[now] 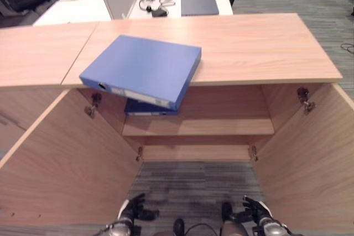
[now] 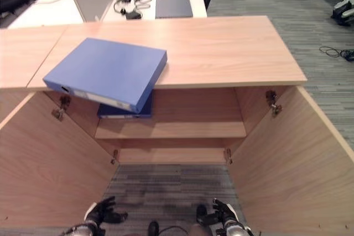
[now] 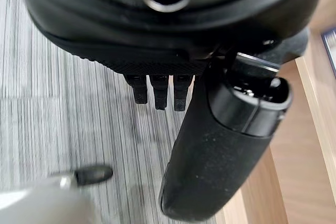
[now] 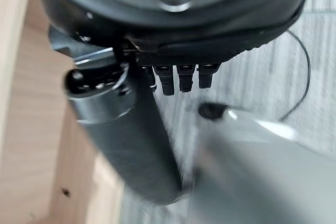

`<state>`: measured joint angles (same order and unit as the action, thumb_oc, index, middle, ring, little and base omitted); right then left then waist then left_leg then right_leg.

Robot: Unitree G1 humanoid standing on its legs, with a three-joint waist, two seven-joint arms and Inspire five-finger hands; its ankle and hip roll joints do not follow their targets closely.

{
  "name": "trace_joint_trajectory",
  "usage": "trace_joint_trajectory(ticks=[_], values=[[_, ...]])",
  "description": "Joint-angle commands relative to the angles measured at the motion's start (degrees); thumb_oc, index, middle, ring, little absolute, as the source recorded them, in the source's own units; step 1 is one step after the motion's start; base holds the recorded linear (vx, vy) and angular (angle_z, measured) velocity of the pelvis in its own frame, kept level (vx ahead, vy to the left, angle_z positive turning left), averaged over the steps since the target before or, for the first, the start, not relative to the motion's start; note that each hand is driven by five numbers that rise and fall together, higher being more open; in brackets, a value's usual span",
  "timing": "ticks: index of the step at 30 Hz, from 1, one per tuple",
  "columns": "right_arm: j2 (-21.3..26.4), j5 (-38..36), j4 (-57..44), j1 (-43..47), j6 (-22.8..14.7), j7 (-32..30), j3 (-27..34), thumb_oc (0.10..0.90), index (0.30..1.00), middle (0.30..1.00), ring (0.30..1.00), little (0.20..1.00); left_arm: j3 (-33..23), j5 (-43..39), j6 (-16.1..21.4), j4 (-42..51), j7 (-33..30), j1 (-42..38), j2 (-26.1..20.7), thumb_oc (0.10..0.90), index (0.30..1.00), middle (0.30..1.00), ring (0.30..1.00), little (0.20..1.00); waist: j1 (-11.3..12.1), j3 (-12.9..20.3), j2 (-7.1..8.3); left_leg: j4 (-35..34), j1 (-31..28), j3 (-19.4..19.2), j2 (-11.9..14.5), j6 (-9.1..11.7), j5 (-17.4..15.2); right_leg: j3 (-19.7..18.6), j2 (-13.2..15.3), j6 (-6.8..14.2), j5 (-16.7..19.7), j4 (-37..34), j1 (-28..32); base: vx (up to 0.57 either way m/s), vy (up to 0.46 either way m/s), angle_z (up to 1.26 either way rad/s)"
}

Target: Put the empty folder in the office cabinet

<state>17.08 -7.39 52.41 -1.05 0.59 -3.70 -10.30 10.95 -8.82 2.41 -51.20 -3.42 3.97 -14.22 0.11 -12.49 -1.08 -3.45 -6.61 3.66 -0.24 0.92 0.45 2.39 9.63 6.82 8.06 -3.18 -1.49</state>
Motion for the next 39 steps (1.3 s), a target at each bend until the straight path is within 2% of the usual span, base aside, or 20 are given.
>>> trace_joint_trajectory(ticks=[1,9,10,12,13,16,23,25,26,27,28,29,31,32,34,36,38,39], values=[[3.5,-1.2,-3.0,1.6,-2.3,-0.5,1.0,0.800,0.900,0.900,0.900,0.900,-0.2,-0.4,2.5,3.3,-0.3,-3.1,-2.2,0.800,0.900,0.900,0.900,0.900,0.1,1.5,0.00,3.6,0.8,-1.7,3.0,3.0,-5.5,0.9,2.7,3.1,-9.3,5.7,2.8,0.05,-0.100,0.14],[4.1,-1.4,-1.2,0.8,-2.5,-0.5,1.7,0.800,0.900,0.900,0.900,0.900,0.4,-0.7,2.2,2.6,0.0,-3.8,-1.1,0.800,0.900,0.900,0.900,0.900,-0.4,1.4,-0.09,3.3,1.3,-1.3,5.0,5.9,-3.1,3.9,1.8,2.0,-10.0,1.5,7.6,0.01,-0.103,0.20],[4.3,-1.6,-0.5,0.6,-2.5,-0.8,2.2,0.800,0.900,0.900,0.900,0.900,0.7,-0.7,2.2,2.8,0.1,-4.4,-0.8,0.800,0.900,0.900,0.900,0.900,-0.9,1.0,0.48,4.7,3.1,-4.3,5.7,6.6,-1.7,5.7,2.1,1.8,-10.1,0.6,8.6,-0.06,-0.085,0.36],[4.5,-1.8,0.0,0.4,-2.2,-0.9,2.4,0.800,0.900,0.900,0.900,0.900,0.8,-0.9,2.0,3.6,0.2,-4.5,-0.7,0.800,0.900,0.900,0.900,0.900,-1.3,0.7,1.00,6.7,5.0,-8.6,6.4,6.3,-0.9,7.0,2.4,1.7,-10.1,0.1,9.2,-0.07,-0.054,0.71],[4.5,-1.7,0.3,0.4,-2.0,-0.8,2.3,0.800,0.900,0.900,0.900,0.900,0.7,-0.8,2.0,4.0,0.3,-4.2,-0.6,0.800,0.900,0.900,0.900,0.900,-1.3,0.8,0.94,6.0,4.9,-9.6,6.5,6.0,-1.0,7.1,2.0,1.5,-10.1,0.1,9.4,-0.03,-0.055,0.78],[4.3,-1.0,1.7,0.2,-1.9,-0.7,2.0,0.800,0.900,0.900,0.900,0.900,0.5,-0.3,2.1,5.2,0.4,-3.3,-0.8,0.800,0.900,0.900,0.900,0.900,-1.1,1.7,0.69,3.4,2.7,-10.0,6.8,5.5,-1.1,7.2,0.9,1.3,-10.3,0.0,10.2,0.03,-0.046,0.17],[3.5,-0.5,0.9,0.4,-2.2,-1.1,1.4,0.800,0.900,0.900,0.900,0.900,-3.1,-0.4,3.1,15.9,-2.6,-0.8,-2.9,0.800,0.900,0.900,0.900,0.900,1.3,1.9,1.94,2.9,0.5,-9.5,7.8,5.5,-1.6,7.2,0.2,1.4,-10.3,-0.5,10.8,-0.01,-0.027,-0.04],[3.0,-0.8,0.1,0.0,-2.5,-1.5,1.6,0.800,0.900,0.900,0.900,0.900,-5.9,-2.0,3.9,20.5,-5.5,0.6,-2.1,0.800,0.900,0.900,0.900,0.900,2.3,2.1,2.48,1.7,-0.4,-9.7,7.9,5.5,-1.3,7.8,-0.1,1.5,-10.1,-0.8,11.1,0.00,-0.062,-0.06],[2.3,-0.8,-0.6,-0.1,-3.2,-2.7,1.8,0.800,0.900,0.900,0.900,0.900,-7.8,-0.8,5.3,25.1,-9.9,0.8,-1.3,0.800,0.900,0.900,0.900,0.900,2.9,2.3,2.96,0.7,-1.0,-9.6,8.1,5.6,-1.1,8.2,-0.3,1.7,-10.2,-0.9,11.3,0.02,-0.071,-0.01],[1.9,-0.7,-0.8,-0.2,-3.7,-3.2,1.9,0.800,0.900,0.900,0.900,0.900,-8.2,1.6,5.8,26.9,-11.6,1.0,-1.5,0.800,0.900,0.900,0.900,0.900,3.1,2.3,3.20,0.4,-1.2,-9.6,8.2,5.7,-0.9,8.3,-0.5,1.8,-10.3,-1.0,11.4,0.03,-0.083,0.01],[1.7,-0.2,-1.3,-0.6,-5.2,-4.7,1.9,0.800,0.900,0.900,0.900,0.900,-9.0,7.9,6.7,30.7,-17.1,0.6,-2.5,0.800,0.900,0.900,0.900,0.900,3.5,2.3,3.59,0.1,-1.3,-9.2,8.4,5.7,-0.8,8.4,-0.7,1.9,-10.4,-1.1,11.6,0.02,-0.049,0.02],[1.6,-0.2,-1.3,-0.6,-5.2,-4.7,1.9,0.800,0.900,0.900,0.900,0.900,-9.0,8.1,6.6,30.9,-17.2,0.7,-2.4,0.800,0.900,0.900,0.900,0.900,3.5,2.2,3.61,0.1,-1.4,-9.2,8.4,5.7,-0.8,8.4,-0.7,1.9,-10.5,-1.1,11.7,0.03,-0.040,0.02],[1.5,0.2,-1.7,-1.3,-6.2,-5.7,1.5,0.800,0.900,0.900,0.900,0.900,-10.4,13.2,6.7,34.0,-22.8,0.9,-3.6,0.800,0.900,0.900,0.900,0.900,3.6,2.2,3.81,-0.2,-1.7,-9.3,8.5,5.8,-0.8,8.5,-0.8,2.1,-10.6,-1.2,11.9,0.00,0.000,0.00],[1.5,0.2,-1.8,-1.4,-6.2,-5.7,1.5,0.800,0.900,0.900,0.900,0.900,-10.4,13.4,6.6,34.2,-22.9,1.0,-3.5,0.800,0.900,0.900,0.900,0.900,3.6,2.2,3.84,-0.3,-1.8,-9.3,8.5,5.8,-0.8,8.5,-0.8,2.1,-10.6,-1.2,11.9,0.00,0.000,0.00],[1.1,0.4,-0.8,-1.9,-7.1,-6.3,1.0,0.800,0.900,0.900,0.900,0.900,-13.0,24.8,4.5,37.7,-30.8,0.9,-7.2,0.800,0.900,0.900,0.900,0.900,3.7,2.2,3.75,-0.3,-1.7,-9.0,8.5,6.0,-0.5,8.4,-0.8,2.2,-10.1,-1.3,12.0,0.02,-0.003,-0.01],[0.9,-0.3,-0.2,-2.1,-7.3,-6.2,0.8,0.800,0.900,0.900,0.900,0.900,-14.9,30.9,3.1,39.3,-35.0,0.4,-9.8,0.800,0.900,0.900,0.900,0.900,3.5,2.5,3.46,-0.7,-2.2,-8.6,8.5,6.2,-1.2,8.2,-0.8,2.4,-10.8,-1.4,12.5,0.02,-0.001,0.01],[0.8,-0.4,-0.1,-2.0,-7.4,-6.1,0.8,0.800,0.900,0.900,0.900,0.900,-15.0,31.2,3.0,39.4,-35.1,0.4,-9.8,0.800,0.900,0.900,0.900,0.900,3.5,2.5,3.59,-0.7,-2.2,-8.6,8.5,6.2,-1.2,8.2,-0.8,2.4,-10.8,-1.4,12.5,0.03,0.002,0.03],[0.9,-1.5,0.6,-2.0,-7.4,-5.8,0.8,0.800,0.900,0.900,0.900,0.900,-16.8,36.9,0.7,40.5,-38.1,-1.4,-13.4,0.800,0.900,0.900,0.900,0.900,3.3,2.7,3.17,-0.9,-2.3,-8.0,8.1,6.2,-1.3,7.9,-0.6,2.5,-10.8,-1.3,12.5,0.08,0.011,0.03]])
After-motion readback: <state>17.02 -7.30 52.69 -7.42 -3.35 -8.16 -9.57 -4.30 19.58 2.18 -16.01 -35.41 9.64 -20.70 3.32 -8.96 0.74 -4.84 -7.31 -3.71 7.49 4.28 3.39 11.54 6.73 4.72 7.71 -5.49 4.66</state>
